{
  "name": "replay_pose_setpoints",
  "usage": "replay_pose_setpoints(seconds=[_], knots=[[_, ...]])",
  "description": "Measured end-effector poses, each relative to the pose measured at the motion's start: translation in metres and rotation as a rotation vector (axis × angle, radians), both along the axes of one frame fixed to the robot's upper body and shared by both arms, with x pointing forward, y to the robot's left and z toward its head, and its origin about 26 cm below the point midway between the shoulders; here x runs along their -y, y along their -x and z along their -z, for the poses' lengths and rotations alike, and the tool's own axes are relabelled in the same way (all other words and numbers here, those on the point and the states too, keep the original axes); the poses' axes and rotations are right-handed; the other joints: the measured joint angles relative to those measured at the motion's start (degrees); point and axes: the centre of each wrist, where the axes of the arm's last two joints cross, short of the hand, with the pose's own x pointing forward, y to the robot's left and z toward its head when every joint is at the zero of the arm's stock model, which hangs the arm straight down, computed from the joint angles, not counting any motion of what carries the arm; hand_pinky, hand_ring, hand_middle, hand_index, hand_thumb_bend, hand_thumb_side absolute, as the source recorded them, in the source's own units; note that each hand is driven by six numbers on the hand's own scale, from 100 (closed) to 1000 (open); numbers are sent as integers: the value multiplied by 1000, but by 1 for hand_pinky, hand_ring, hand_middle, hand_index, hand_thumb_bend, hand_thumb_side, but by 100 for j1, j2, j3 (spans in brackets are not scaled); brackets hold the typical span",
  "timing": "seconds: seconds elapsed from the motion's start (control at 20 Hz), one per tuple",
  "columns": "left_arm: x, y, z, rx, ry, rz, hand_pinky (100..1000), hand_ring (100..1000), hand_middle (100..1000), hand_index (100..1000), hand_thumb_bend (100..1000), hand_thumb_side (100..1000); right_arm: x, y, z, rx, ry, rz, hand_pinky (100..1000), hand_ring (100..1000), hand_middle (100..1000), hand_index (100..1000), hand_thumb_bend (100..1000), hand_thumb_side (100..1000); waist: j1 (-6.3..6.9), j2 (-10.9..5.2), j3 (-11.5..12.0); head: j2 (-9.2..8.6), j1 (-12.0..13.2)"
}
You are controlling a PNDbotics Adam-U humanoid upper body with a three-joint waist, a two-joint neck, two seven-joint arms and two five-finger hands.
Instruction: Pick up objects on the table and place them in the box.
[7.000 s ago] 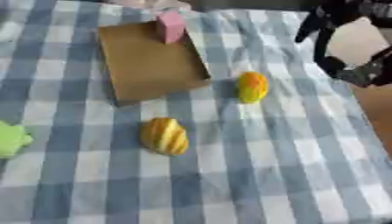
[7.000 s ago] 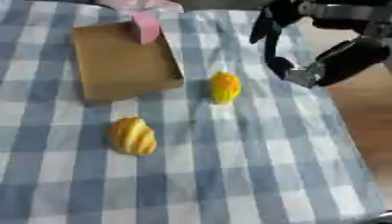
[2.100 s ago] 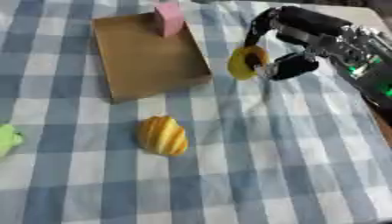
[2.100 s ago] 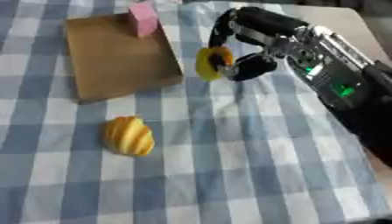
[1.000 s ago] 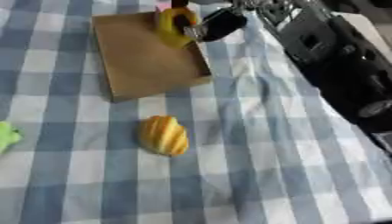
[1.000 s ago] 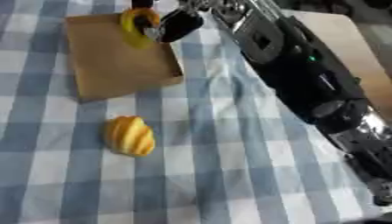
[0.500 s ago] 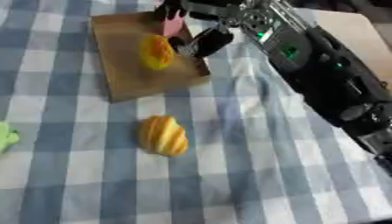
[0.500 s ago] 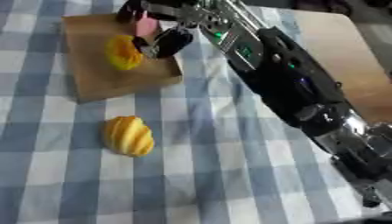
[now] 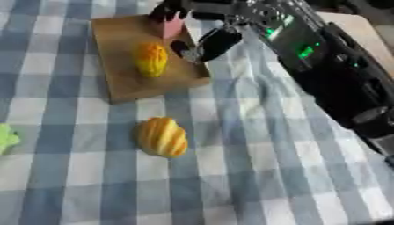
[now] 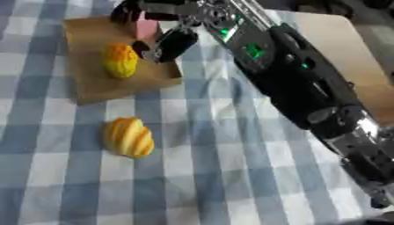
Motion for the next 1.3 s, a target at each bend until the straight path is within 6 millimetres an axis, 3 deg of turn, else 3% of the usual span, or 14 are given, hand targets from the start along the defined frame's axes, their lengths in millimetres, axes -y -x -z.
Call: replay_pose_setpoints(seconds=[0.25,0.4,0.85,1.3], knots=[[0,0,0,-1,0,0,916,719,827,881,110,661,3,54,0,18,44,-125,813,842,793,893,100,226,0,-2,-51,0,59],[0,0,0,0,0,0,916,719,827,881,110,661,6,69,3,10,80,-185,814,843,794,896,100,225,0,-13,-55,0,83],[0,0,-1,3,-1,2,915,718,827,881,110,662,14,72,22,20,205,-354,822,858,813,919,100,239,1,-9,-7,-1,149],[1,-1,-3,9,-1,7,914,718,826,881,111,664,7,72,27,-1,283,-349,827,868,823,928,100,276,-24,5,58,1,178]])
